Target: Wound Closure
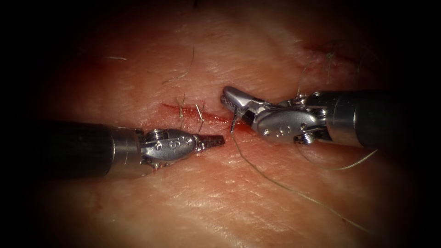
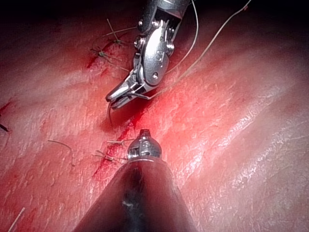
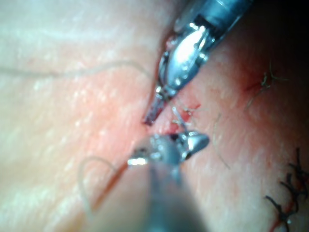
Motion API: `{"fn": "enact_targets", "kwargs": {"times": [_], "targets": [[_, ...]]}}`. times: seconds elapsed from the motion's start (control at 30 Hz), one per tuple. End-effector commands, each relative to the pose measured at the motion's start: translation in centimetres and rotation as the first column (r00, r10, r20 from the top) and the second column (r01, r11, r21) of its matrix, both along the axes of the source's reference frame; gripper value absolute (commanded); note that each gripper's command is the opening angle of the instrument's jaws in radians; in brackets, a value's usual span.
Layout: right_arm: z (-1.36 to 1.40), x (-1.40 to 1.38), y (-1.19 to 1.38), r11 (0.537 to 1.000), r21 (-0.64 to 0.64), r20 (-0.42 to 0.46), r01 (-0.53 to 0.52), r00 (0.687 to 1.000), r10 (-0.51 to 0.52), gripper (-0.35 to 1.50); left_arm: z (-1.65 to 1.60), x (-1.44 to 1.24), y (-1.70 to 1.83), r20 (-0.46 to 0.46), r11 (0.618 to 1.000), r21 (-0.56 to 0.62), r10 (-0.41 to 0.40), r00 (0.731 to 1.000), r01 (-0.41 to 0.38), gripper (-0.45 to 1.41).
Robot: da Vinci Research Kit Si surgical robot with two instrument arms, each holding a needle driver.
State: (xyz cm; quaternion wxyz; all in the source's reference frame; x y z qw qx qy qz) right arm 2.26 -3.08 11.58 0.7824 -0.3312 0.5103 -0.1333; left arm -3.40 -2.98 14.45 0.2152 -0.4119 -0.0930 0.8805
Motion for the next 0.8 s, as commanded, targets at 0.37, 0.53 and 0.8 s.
{"fn": "enact_targets", "kwargs": {"times": [0.37,0.53,0.8], "targets": [[0.29,0.13,-0.24,1.0,-0.016,0.016,0.026,1.0,-0.026,-0.35,0.28,0.0,-0.04,-0.009,1.0,0.014,-0.005,1.0,0.005,-0.15],[0.38,0.14,-0.34,0.999,-0.02,0.03,0.04,0.999,-0.039,-0.35,0.27,0.0,-0.04,-0.009,1.0,0.015,-0.004,1.0,0.005,-0.15],[0.41,0.15,-0.41,0.998,-0.022,0.033,0.051,0.998,-0.05,-0.35,0.27,0.01,-0.04,-0.009,1.0,0.014,-0.004,1.0,0.004,-0.15]]}}
